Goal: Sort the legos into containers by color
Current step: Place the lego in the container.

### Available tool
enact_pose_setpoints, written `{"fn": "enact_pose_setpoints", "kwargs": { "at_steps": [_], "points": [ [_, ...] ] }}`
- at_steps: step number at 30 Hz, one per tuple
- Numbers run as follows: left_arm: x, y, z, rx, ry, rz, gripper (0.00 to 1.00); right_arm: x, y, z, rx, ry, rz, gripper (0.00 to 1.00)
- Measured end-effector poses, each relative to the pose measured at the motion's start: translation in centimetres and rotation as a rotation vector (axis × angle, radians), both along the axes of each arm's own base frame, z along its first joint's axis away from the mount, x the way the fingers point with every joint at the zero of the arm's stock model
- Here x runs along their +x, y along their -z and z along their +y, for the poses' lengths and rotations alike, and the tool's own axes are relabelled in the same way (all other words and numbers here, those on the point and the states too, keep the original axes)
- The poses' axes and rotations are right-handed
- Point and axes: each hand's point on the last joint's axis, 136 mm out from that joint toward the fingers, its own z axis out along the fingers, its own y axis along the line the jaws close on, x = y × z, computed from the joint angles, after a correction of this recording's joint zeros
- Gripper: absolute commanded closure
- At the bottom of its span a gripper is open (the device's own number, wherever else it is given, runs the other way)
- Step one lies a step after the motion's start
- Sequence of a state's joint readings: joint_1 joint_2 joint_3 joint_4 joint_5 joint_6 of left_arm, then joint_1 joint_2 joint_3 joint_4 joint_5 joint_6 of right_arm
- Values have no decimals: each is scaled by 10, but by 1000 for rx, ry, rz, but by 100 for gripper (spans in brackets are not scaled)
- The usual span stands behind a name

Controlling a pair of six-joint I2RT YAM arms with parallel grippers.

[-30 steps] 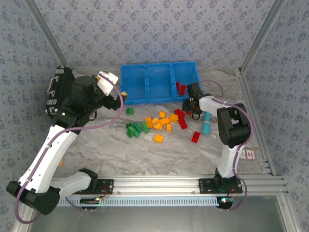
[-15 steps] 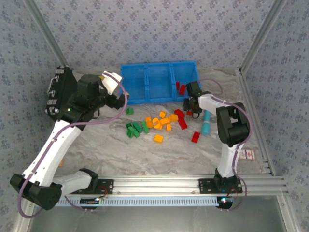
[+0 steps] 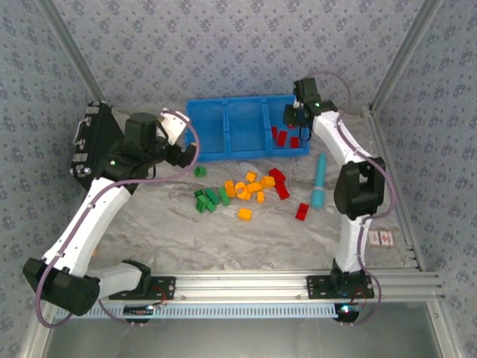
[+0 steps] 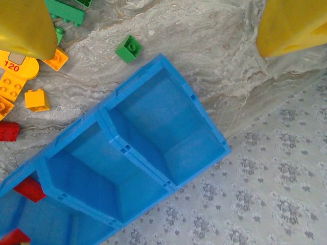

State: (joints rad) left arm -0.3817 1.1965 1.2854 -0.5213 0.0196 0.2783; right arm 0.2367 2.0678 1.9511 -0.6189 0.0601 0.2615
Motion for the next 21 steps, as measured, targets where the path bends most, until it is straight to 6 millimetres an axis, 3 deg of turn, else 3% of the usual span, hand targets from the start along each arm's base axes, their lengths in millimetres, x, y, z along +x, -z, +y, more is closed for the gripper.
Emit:
{"fn": "enact_pose_setpoints", "kwargs": {
  "at_steps": [3, 6, 9, 12, 21],
  "points": [
    [7, 8, 5, -14, -12, 31, 0, 26, 16, 4, -27, -13, 13, 67],
    [10, 13, 8, -20, -17, 48, 0, 42, 52, 7, -55, -27, 73, 67],
    [13, 17, 9, -16, -23, 59, 0, 47, 87, 6, -77, -30, 137, 67],
    [14, 19, 9, -12, -22, 62, 0, 49, 107, 6, -84, -30, 172, 67],
    [20, 29, 13, -4, -37, 89, 0, 50, 122, 7, -87, -31, 190, 63]
  ]
}}
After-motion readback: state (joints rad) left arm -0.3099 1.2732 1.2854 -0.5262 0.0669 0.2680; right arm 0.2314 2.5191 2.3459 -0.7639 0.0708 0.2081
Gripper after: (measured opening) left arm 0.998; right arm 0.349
